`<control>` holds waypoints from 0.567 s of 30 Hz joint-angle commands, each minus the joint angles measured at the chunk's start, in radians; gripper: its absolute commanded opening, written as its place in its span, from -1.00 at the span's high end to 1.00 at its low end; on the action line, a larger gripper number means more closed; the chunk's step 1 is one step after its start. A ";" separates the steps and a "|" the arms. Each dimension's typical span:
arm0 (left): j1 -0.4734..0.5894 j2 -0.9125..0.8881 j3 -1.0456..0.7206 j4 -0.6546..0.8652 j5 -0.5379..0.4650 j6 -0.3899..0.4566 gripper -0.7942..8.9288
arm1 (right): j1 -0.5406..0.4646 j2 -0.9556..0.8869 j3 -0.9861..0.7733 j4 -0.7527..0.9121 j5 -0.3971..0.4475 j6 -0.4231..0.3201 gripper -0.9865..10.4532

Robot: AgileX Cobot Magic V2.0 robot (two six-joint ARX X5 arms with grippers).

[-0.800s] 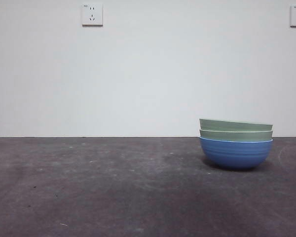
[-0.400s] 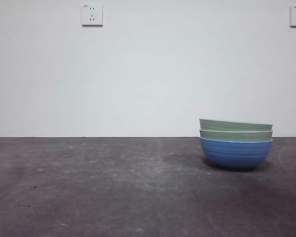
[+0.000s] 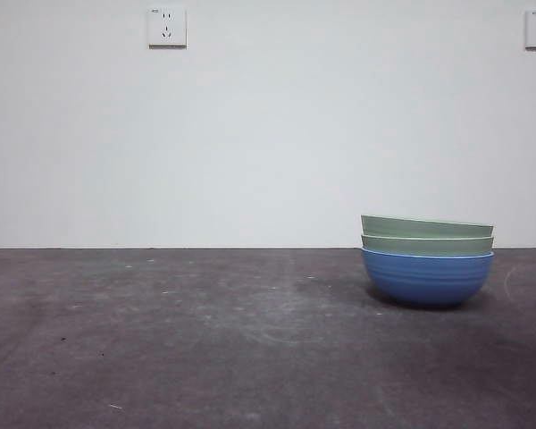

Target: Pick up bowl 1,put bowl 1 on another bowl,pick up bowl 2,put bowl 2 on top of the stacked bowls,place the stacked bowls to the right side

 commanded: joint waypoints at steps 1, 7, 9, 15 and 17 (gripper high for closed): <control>0.002 -0.003 -0.010 -0.009 0.000 -0.010 0.84 | -0.003 -0.003 -0.016 0.000 0.003 0.006 0.82; 0.002 -0.003 -0.010 -0.009 0.000 -0.010 0.84 | -0.003 -0.001 -0.016 0.003 0.004 0.032 0.82; 0.002 -0.003 -0.010 -0.009 0.000 -0.010 0.84 | -0.003 0.001 -0.016 0.003 0.003 0.032 0.82; 0.002 -0.003 -0.010 -0.009 0.000 -0.010 0.84 | -0.003 0.002 -0.016 0.003 0.003 0.032 0.82; 0.002 -0.003 -0.010 -0.009 0.000 -0.010 0.84 | -0.003 0.002 -0.016 0.003 0.003 0.032 0.82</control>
